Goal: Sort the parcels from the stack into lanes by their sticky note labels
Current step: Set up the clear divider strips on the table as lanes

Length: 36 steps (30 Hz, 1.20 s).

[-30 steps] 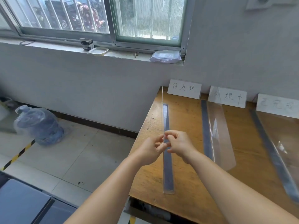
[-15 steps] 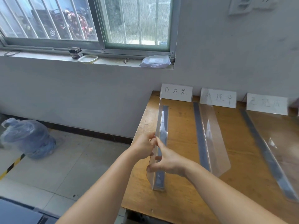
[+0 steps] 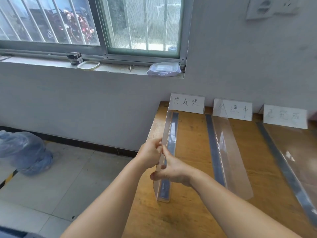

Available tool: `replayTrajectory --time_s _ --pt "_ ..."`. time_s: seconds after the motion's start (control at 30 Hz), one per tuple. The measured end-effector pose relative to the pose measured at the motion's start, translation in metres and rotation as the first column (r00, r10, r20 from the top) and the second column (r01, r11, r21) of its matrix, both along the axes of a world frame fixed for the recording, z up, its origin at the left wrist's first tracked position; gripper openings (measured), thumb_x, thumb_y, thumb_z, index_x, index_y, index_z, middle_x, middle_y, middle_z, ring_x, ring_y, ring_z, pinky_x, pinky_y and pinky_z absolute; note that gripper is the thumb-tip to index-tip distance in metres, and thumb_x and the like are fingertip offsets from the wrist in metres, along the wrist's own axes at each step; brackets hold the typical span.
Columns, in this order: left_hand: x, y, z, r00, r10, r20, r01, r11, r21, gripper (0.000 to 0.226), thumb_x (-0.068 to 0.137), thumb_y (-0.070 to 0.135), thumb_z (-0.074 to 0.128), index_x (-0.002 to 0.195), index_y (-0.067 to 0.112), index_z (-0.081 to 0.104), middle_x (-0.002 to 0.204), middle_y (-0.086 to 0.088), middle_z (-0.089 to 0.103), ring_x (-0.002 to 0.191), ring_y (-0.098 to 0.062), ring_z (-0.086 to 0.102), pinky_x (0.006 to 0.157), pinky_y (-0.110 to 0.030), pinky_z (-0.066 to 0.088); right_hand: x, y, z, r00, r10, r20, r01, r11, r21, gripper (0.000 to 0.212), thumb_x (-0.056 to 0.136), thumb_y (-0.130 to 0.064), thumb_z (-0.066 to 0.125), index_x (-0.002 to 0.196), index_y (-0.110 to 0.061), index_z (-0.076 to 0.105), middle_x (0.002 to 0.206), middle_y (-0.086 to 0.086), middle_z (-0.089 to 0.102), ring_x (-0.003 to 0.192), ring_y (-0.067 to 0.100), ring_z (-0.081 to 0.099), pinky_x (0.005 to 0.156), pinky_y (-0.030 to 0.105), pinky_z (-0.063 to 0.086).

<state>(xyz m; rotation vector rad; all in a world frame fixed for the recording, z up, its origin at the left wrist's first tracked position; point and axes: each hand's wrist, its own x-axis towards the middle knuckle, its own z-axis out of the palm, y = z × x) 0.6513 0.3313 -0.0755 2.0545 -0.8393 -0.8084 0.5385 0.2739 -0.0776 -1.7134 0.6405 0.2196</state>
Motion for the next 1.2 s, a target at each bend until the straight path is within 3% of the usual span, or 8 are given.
replayTrajectory --time_s 0.17,0.37,0.5,0.6,0.83,0.97,1.1,1.2 --pt "0.011 -0.008 -0.004 0.999 0.006 0.048 -0.006 1.0 -0.001 0.045 0.1 0.019 0.043 0.144 0.024 0.038 0.129 -0.001 0.056 0.089 -0.011 0.063 0.075 -0.038 0.058 0.008 -0.008 0.003 1.0 0.012 -0.004 -0.012 1.0 0.015 0.123 0.072 -0.017 0.078 0.145 -0.046 -0.015 0.157 -0.004 0.016 0.132 0.023 0.039 0.096 0.033 0.041" --pt "0.021 -0.01 -0.007 0.996 0.015 0.089 -0.016 1.0 0.011 0.046 0.099 0.018 0.045 0.145 0.024 0.037 0.132 -0.001 0.056 0.095 -0.012 0.064 0.078 -0.034 0.058 0.014 -0.01 0.004 1.0 0.027 -0.001 -0.027 0.999 0.032 0.121 0.073 -0.015 0.077 0.145 -0.047 -0.015 0.157 -0.005 0.015 0.135 0.024 0.035 0.092 0.03 0.038" --pt "0.022 -0.01 -0.007 0.997 0.009 0.082 -0.009 1.0 0.007 0.046 0.099 0.017 0.046 0.144 0.025 0.038 0.128 0.0 0.058 0.087 -0.007 0.063 0.07 -0.028 0.058 0.016 -0.008 0.005 1.0 0.007 0.004 -0.007 1.0 0.023 0.12 0.074 -0.015 0.077 0.146 -0.046 -0.014 0.156 -0.004 0.019 0.136 0.026 0.034 0.099 0.036 0.039" --pt "0.021 -0.01 -0.005 0.997 -0.001 0.072 0.0 1.0 0.013 0.046 0.099 0.018 0.045 0.144 0.026 0.037 0.125 0.001 0.06 0.085 -0.01 0.065 0.072 -0.033 0.059 0.015 -0.006 0.005 1.0 -0.014 0.004 0.014 1.0 0.013 0.121 0.073 -0.015 0.077 0.146 -0.044 -0.014 0.156 -0.005 0.019 0.136 0.026 0.034 0.105 0.041 0.038" --pt "0.016 -0.012 -0.005 0.998 0.0 0.067 -0.001 1.0 0.01 0.046 0.099 0.02 0.045 0.144 0.028 0.037 0.102 0.011 0.06 0.078 -0.01 0.065 0.071 -0.034 0.059 0.01 -0.005 0.008 1.0 -0.028 0.013 0.028 1.0 -0.004 0.119 0.074 -0.016 0.077 0.147 -0.043 -0.012 0.157 -0.003 0.016 0.137 0.026 0.032 0.102 0.041 0.036" --pt "0.014 -0.01 -0.004 0.998 0.011 0.059 -0.012 1.0 0.014 0.046 0.099 0.023 0.045 0.144 0.029 0.037 0.11 0.004 0.062 0.081 -0.012 0.065 0.071 -0.034 0.059 0.008 -0.006 0.009 1.0 -0.028 0.013 0.029 0.999 -0.021 0.117 0.074 -0.017 0.077 0.147 -0.041 -0.011 0.158 0.0 0.015 0.139 0.026 0.028 0.106 0.042 0.032" --pt "0.011 -0.004 -0.005 0.997 0.003 0.082 -0.005 1.0 0.029 0.046 0.099 0.026 0.046 0.144 0.028 0.037 0.124 -0.002 0.061 0.099 -0.014 0.062 0.081 -0.035 0.057 0.006 -0.003 0.008 1.0 -0.026 0.005 0.026 0.997 -0.072 0.113 0.074 -0.022 0.077 0.149 -0.038 -0.007 0.157 0.003 0.018 0.142 0.024 0.024 0.107 0.042 0.03" --pt "0.01 0.0 -0.004 0.994 0.0 0.112 -0.005 0.999 0.042 0.045 0.099 0.028 0.046 0.144 0.028 0.038 0.124 -0.003 0.061 0.087 -0.009 0.062 0.07 -0.029 0.056 0.003 -0.001 0.006 1.0 -0.013 0.0 0.012 0.993 -0.117 0.111 0.073 -0.029 0.077 0.15 -0.037 -0.002 0.158 0.0 0.017 0.142 0.022 0.022 0.106 0.039 0.03"
